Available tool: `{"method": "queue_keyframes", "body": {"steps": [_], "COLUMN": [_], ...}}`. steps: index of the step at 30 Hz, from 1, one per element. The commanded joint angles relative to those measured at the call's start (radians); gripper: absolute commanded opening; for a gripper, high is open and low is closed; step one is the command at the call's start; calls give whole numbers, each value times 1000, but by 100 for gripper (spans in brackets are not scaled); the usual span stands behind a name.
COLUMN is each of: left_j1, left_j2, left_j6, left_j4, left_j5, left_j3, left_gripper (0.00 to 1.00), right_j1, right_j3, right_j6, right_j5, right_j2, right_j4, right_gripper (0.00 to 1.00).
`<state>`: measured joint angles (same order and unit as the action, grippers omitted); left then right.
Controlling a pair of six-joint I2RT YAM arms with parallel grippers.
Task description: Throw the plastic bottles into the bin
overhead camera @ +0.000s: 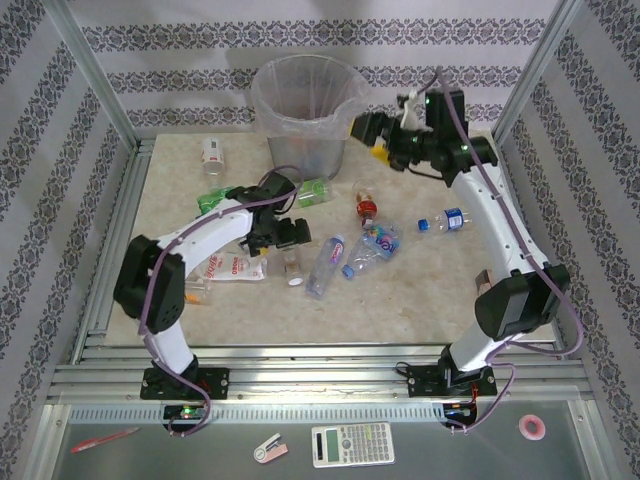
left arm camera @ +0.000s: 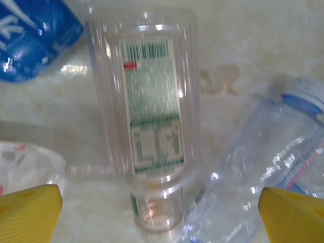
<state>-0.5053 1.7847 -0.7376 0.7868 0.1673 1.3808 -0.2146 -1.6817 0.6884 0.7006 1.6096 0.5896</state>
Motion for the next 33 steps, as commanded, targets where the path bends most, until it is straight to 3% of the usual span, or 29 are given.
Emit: {"method": "queue_keyframes", "body": {"steps": [1,8,17,26,33], "left_j1": [-10,-11,-10,-8,1], "left_j2": [69,174,275,316,198], "left_j6": [26,40,72,98,85], "left_j4": [93,107,119,96,25], "left_j5": [-99,-127,-151,-119,-81], "left_j3": [95,166,225,228,192], "left_gripper": [100,99,92,59,41], "right_j1": [-16,1,5,15,47], "right_j3": [133,313,415,421,435], "right_j6": [-71,-93,-117,-121,-133], "right_j5": [28,33,28,21,22], "right_j2": [-96,-234,-321,-338,-346], "right_j4": [17,31,70,89,99], "right_gripper": [98,98,98,98,98]}}
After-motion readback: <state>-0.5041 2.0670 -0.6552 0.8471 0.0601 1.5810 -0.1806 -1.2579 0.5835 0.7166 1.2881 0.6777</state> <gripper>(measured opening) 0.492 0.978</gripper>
